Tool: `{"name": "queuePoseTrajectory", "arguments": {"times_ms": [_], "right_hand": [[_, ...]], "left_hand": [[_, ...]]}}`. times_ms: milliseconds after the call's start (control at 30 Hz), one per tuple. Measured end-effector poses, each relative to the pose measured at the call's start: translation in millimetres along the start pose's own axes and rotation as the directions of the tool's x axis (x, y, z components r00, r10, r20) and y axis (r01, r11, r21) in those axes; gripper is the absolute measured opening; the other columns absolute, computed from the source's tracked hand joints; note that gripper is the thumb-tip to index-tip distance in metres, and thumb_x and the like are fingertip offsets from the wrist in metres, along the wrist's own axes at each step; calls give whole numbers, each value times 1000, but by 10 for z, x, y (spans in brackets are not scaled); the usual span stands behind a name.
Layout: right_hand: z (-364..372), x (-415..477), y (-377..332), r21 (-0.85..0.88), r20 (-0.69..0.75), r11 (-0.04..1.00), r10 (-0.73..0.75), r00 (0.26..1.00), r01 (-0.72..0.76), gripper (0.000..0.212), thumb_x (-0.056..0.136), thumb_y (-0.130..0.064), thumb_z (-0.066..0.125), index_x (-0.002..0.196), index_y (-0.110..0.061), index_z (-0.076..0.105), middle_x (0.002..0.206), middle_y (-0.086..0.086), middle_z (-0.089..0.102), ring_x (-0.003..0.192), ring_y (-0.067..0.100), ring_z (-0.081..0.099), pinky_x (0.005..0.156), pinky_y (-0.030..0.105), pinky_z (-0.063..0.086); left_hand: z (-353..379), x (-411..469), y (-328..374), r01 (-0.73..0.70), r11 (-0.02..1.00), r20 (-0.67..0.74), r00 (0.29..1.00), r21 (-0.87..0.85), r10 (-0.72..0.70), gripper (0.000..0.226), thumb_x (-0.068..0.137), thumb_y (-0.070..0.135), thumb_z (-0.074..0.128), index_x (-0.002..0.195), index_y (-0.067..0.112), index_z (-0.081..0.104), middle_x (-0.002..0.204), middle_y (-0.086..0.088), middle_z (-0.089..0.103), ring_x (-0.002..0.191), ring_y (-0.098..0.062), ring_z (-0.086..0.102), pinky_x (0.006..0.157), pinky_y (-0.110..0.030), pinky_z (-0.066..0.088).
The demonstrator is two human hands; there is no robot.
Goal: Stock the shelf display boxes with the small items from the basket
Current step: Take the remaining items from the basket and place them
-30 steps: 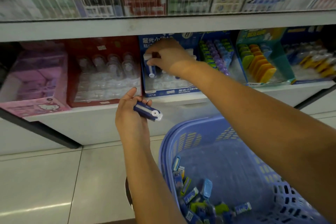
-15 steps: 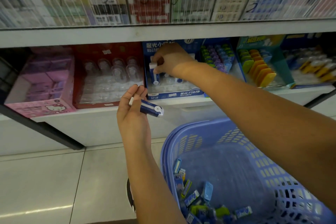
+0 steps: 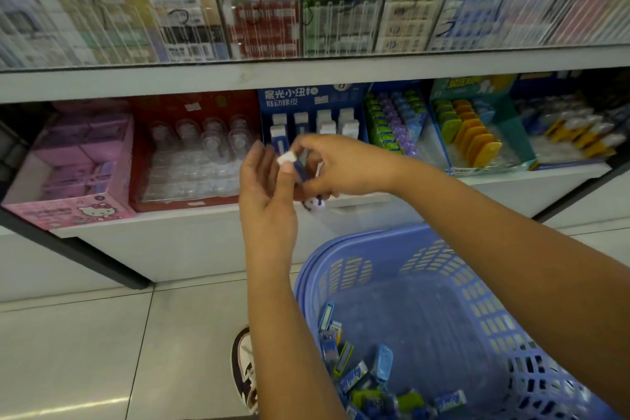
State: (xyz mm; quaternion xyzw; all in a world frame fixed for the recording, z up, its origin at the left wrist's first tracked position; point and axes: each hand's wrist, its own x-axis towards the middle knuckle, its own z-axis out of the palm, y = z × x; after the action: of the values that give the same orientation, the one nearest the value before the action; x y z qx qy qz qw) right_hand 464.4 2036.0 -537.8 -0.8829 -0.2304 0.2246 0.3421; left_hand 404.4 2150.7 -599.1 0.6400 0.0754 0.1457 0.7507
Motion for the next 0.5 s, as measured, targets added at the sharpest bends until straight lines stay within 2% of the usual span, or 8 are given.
{"name": "queuePoseTrajectory", "arguments": {"times_ms": [67, 133, 233, 300, 400, 500], "right_hand": [[-68, 65, 39, -98, -163, 995, -7, 987, -9, 33, 85, -23, 70, 109, -10, 52, 87, 5, 65, 64, 12, 62, 62, 25, 55], [-123, 141, 71, -223, -319, 975, -59, 946, -14, 34, 91, -25, 61, 119, -6, 54, 100, 11, 63, 81, 18, 59, 72, 28, 49], [-183, 265, 113, -365, -411, 930, -135, 902, -27, 31, 93, -26, 56, 113, -2, 56, 93, 12, 60, 89, 24, 56, 66, 25, 33], [-218, 359, 160, -447, -428, 892, -150, 891, -64, 30, 90, -26, 59, 111, -5, 55, 98, 12, 63, 94, 26, 58, 70, 28, 38], [-243, 471, 241, -487, -412, 867, -124, 903, -104, 32, 90, -28, 58, 116, -10, 54, 108, 11, 64, 101, 28, 58, 81, 31, 47], [-242, 545, 323, -498, -392, 862, -128, 911, -94, 32, 91, -34, 57, 118, -16, 57, 113, 8, 64, 109, 27, 53, 84, 28, 38]], "left_hand": [[51, -8, -30, -23, 973, 13, 1000, 230, 21, 42, 99, 21, 46, 141, 14, 40, 141, 3, 48, 127, -6, 46, 100, -14, 39], [94, -37, -84, -37, 899, 103, 995, 435, -9, 45, 99, 24, 47, 142, 14, 39, 146, 1, 41, 134, -10, 37, 104, -16, 29], [112, -46, -162, -91, 755, 247, 964, 649, -96, 51, 96, 22, 52, 143, 10, 36, 151, -4, 30, 140, -17, 25, 111, -22, 22], [102, -14, -167, -100, 692, 280, 948, 715, -153, 53, 96, 24, 53, 144, 10, 36, 152, -5, 27, 143, -19, 18, 116, -30, 19], [119, 13, -153, -85, 660, 282, 939, 746, -199, 57, 95, 27, 54, 145, 11, 33, 153, -4, 26, 144, -20, 14, 118, -36, 17], [150, -7, -156, -54, 684, 223, 961, 727, -161, 57, 93, 25, 56, 144, 10, 35, 150, -5, 31, 141, -19, 20, 116, -32, 20]]}}
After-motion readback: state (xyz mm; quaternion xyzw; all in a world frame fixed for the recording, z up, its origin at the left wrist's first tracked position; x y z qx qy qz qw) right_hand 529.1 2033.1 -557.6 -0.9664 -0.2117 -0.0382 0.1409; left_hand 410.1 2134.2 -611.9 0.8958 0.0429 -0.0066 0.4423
